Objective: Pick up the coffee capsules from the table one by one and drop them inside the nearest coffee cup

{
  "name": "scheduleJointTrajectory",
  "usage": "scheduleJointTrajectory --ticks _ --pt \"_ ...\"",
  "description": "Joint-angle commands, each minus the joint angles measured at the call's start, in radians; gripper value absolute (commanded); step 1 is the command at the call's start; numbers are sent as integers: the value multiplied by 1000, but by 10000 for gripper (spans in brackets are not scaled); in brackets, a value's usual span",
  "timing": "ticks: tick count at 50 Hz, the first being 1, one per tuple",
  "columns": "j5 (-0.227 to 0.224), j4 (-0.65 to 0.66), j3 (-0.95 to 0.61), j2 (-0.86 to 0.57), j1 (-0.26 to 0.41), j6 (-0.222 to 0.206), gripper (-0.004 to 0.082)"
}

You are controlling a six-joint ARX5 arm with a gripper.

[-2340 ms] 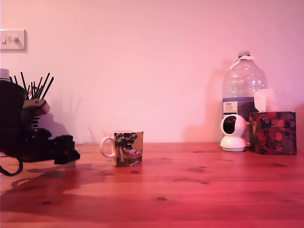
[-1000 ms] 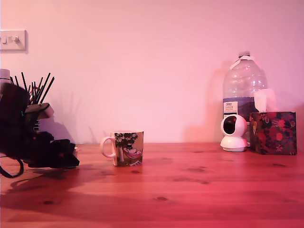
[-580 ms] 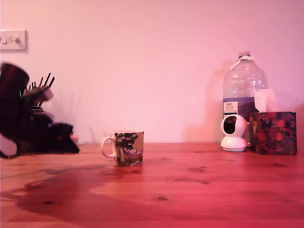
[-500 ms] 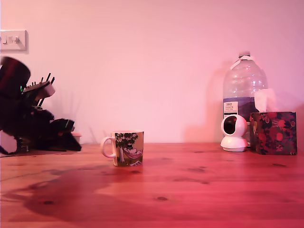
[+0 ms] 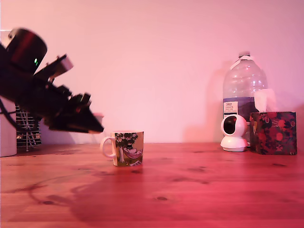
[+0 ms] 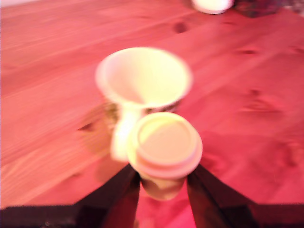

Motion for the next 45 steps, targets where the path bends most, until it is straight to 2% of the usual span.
scheduleJointTrajectory --ticks 1,12,16,27,28,29,36,37,41,45 --pt "0 -7 -20 -4 -10 5 215" --pt "-8 -5 -20 -5 -46 3 215" --pt "-24 -3 -20 -5 -48 -19 215" --pt "-56 -11 -17 -10 -57 -27 215" --pt "-57 -13 -15 -10 -60 -45 215" --pt "-57 -15 -11 -10 -63 -45 215" --pt "-86 -100 48 -11 -85 -47 216" --pt "-105 -113 57 -10 -89 -45 216" --pt "-126 -164 105 -10 -100 -44 216" --pt "-135 -203 150 -9 -102 -44 216"
